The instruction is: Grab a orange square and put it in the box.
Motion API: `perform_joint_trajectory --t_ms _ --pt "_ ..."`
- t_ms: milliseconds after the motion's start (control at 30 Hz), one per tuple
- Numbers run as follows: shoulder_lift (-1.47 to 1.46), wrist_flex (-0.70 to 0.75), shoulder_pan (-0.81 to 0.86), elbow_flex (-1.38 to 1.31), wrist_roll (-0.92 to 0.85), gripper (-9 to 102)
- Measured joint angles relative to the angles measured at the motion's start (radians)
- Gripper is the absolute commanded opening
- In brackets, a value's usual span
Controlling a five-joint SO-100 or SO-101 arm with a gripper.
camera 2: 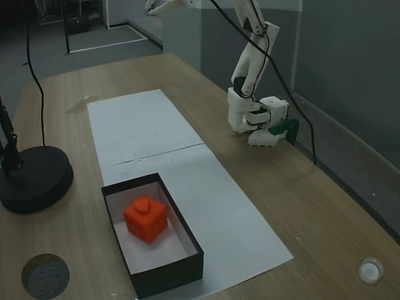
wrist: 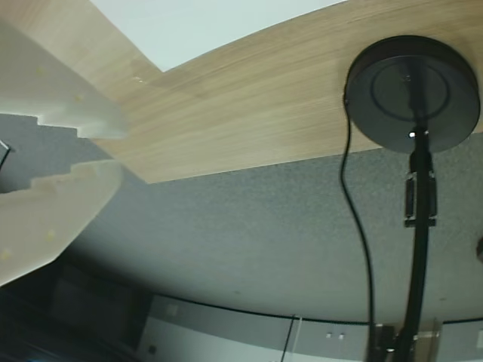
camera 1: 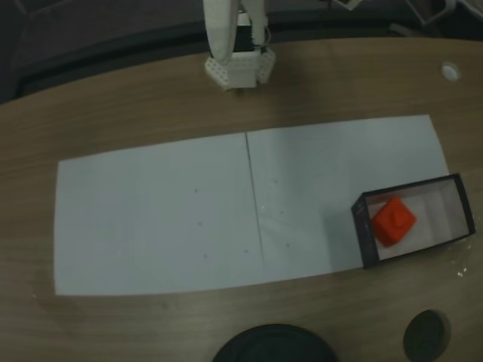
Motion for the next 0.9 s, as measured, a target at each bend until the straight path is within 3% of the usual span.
perform_joint_trajectory --t_ms 467,633,900 --pt "0.842 -0.143 0.028 0.699 -0.021 0" --pt "1.034 -0.155 -0.16 0.89 -0.074 0" --pt "1.23 -0.156 -0.192 1.065 -0.126 0"
